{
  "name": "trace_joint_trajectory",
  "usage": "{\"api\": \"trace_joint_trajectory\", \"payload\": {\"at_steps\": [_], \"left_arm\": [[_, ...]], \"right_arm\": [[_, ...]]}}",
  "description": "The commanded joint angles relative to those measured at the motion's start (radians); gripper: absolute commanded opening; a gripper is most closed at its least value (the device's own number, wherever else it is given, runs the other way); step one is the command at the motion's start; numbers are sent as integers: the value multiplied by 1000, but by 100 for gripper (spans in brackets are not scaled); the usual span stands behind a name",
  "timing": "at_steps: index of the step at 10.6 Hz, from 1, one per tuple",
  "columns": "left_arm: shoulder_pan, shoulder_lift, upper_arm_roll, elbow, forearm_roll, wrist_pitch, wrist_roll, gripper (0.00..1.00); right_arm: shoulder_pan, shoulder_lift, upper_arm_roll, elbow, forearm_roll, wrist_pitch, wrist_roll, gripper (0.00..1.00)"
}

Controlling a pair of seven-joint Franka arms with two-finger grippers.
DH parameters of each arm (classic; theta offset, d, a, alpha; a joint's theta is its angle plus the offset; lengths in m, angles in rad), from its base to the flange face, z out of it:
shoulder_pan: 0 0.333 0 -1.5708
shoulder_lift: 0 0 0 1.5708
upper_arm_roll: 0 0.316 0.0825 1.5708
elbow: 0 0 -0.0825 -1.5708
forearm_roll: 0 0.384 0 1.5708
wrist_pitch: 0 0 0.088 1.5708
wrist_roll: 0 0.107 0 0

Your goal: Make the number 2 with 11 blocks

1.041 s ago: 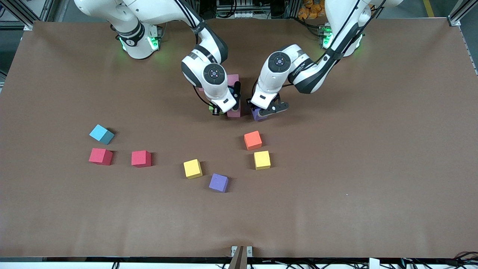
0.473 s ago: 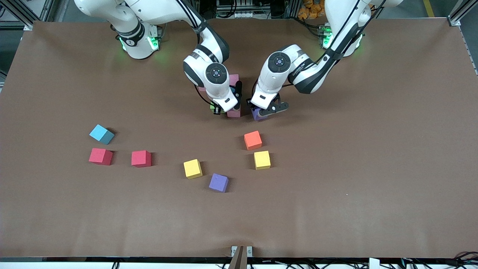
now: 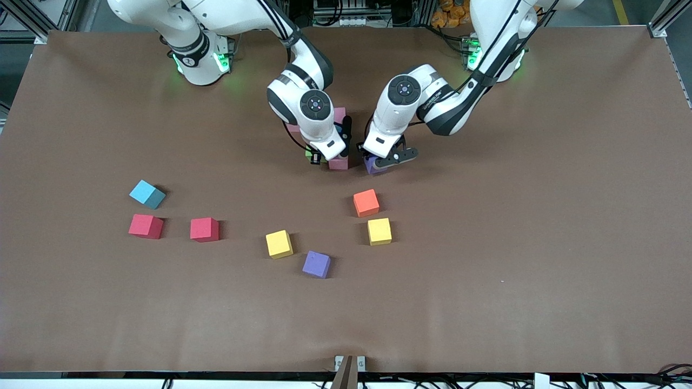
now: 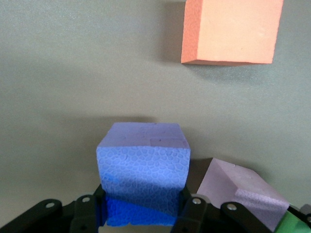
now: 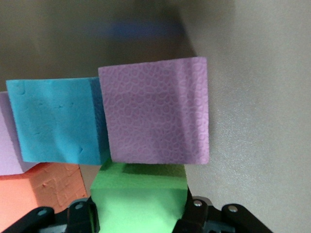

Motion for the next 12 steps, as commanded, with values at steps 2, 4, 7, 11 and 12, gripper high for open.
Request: {"api": "trace_joint_trajectory", "payload": {"at_steps": [2, 4, 7, 11, 12], "left_arm": [[-7, 4, -1, 15, -17, -14, -8, 11], [-7, 4, -3, 15, -17, -14, -8, 11], [-9, 7, -1, 15, -17, -14, -10, 11], [-9, 11, -1, 20, -16, -14, -10, 11], [-9, 10, -1, 22, -16, -14, -10, 11]], "right_arm": [[12, 12, -9, 18, -6, -1, 17, 100], [11, 10, -12, 18, -6, -2, 17, 100], [11, 6, -15, 18, -3, -5, 18, 100], [5, -20, -15, 18, -1, -31, 18, 100], [3, -31, -13, 18, 0, -43, 18, 100]]}}
